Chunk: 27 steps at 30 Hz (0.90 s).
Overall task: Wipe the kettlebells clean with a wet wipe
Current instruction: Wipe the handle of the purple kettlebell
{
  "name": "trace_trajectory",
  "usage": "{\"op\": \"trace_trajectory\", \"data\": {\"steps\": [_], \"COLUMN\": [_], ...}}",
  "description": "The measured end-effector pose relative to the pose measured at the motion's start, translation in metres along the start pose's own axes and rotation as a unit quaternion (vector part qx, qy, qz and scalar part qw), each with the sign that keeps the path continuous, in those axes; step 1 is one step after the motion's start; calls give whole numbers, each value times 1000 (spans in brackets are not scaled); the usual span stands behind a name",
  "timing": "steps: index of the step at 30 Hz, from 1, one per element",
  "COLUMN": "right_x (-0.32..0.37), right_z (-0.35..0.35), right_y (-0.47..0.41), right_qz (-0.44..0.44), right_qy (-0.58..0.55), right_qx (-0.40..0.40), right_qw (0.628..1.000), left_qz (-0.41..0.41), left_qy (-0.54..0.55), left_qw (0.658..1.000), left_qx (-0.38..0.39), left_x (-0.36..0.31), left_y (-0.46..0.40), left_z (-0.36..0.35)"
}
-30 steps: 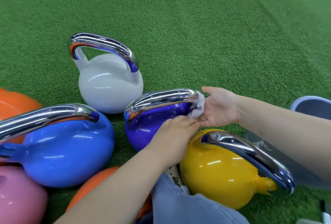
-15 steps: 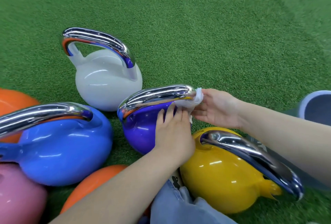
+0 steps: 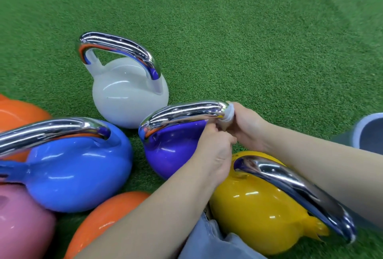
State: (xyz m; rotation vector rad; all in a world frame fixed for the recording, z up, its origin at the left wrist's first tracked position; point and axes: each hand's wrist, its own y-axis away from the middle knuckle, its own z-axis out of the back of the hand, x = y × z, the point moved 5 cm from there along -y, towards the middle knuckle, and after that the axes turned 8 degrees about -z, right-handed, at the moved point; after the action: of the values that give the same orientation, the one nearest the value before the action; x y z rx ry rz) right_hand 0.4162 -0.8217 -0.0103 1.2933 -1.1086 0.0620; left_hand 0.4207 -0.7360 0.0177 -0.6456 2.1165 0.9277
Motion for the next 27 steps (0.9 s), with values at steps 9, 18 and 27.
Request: {"op": "trace_trajectory", "data": {"steps": [9, 18, 27], "right_x": [33, 0, -6], "right_z": [-19, 14, 2], "right_y": [27, -1, -11], "right_qz": [211, 199, 245], "right_qy": [306, 414, 360], "right_qx": [-1, 35, -59], "right_qw": [928, 887, 898], "left_qz": [40, 36, -141], "left_qy": [262, -186, -839], "left_qw": [964, 978, 485], "left_qx": [-32, -88, 200], "left_x": [-9, -2, -25], "left_y": [8, 8, 32], "left_z": [1, 42, 53]}}
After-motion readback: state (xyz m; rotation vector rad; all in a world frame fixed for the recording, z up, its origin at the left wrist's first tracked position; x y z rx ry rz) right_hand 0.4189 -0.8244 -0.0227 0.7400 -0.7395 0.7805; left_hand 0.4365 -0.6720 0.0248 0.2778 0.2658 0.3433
